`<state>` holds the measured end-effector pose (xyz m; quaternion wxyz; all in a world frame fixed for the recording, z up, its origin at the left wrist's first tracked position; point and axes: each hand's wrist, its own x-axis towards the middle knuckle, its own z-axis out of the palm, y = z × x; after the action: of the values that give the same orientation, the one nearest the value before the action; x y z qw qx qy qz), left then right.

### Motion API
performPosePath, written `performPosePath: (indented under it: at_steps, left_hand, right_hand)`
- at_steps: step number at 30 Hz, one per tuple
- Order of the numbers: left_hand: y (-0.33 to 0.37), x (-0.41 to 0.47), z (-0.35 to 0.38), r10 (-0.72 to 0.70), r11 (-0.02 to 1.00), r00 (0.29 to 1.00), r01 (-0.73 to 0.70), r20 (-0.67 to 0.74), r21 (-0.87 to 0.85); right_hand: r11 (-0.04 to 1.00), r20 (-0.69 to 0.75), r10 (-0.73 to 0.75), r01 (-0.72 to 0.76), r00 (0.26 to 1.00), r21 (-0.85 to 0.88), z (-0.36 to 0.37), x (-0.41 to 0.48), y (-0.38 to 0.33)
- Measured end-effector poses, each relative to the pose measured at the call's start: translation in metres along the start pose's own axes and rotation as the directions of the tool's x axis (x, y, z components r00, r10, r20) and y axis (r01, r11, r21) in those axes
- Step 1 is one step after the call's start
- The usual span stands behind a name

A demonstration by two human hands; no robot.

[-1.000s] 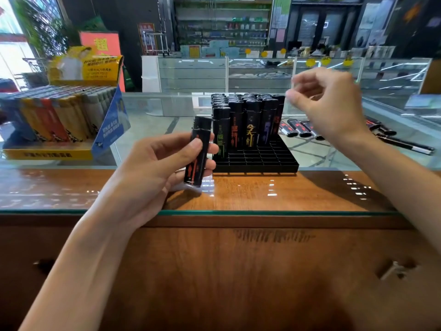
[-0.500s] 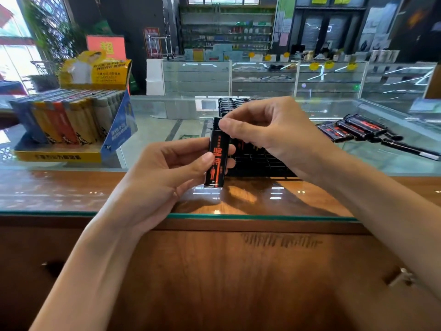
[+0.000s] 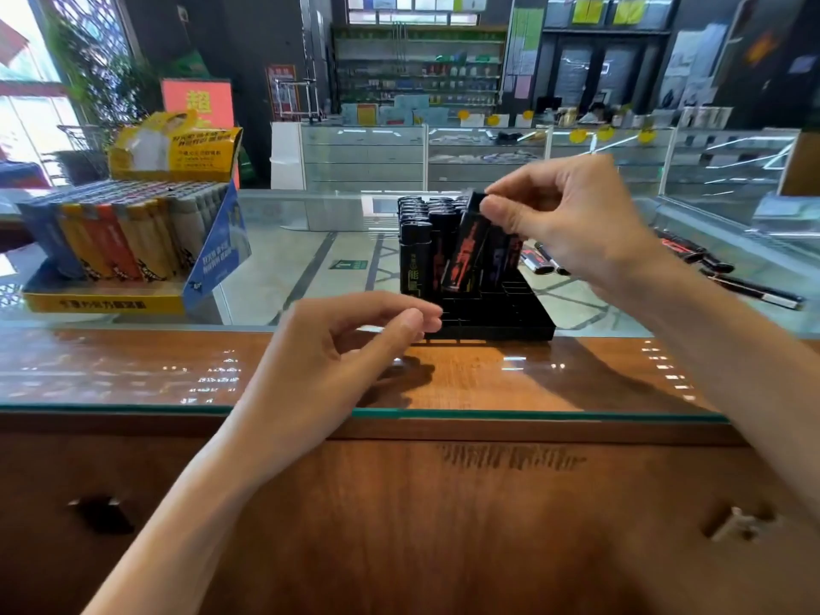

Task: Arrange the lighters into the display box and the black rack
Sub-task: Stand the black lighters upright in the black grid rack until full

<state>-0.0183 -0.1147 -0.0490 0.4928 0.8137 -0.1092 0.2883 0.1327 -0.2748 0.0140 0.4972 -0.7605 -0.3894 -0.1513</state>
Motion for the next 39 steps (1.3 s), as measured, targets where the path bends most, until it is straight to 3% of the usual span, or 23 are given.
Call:
performPosePath:
  at_steps: [5, 9, 21, 28, 33, 39]
  left_hand:
    - [0.005, -0.004, 0.006, 0.185, 0.916, 0.947, -0.263, 0.264, 0.302]
    - [0.004, -0.006, 0.007, 0.215, 0.821, 0.892, -0.386, 0.398, 0.420]
    - [0.001, -0.007, 0.007, 0.222, 0.805, 0.894, -0.393, 0.389, 0.444]
    - [0.002, -0.008, 0.008, 0.222, 0.800, 0.898, -0.391, 0.381, 0.455]
    - [0.001, -0.007, 0.008, 0.233, 0.799, 0.896, -0.398, 0.377, 0.451]
    - [0.002, -0.005, 0.007, 0.214, 0.818, 0.893, -0.385, 0.395, 0.427]
  right_hand:
    - [0.984, -0.025, -0.075, 0.070, 0.997, -0.167, 0.011, 0.002, 0.003]
    - [0.961, -0.023, -0.158, 0.149, 0.987, -0.232, 0.016, 0.002, -0.004]
    - [0.949, -0.094, -0.228, 0.199, 0.969, -0.245, 0.026, -0.003, -0.007]
    - [0.919, -0.061, -0.278, 0.247, 0.959, -0.306, 0.030, -0.007, -0.003]
    - [0.938, -0.109, -0.250, 0.212, 0.962, -0.275, 0.031, -0.010, -0.001]
    - [0.945, -0.062, -0.227, 0.204, 0.972, -0.256, 0.025, -0.009, -0.004]
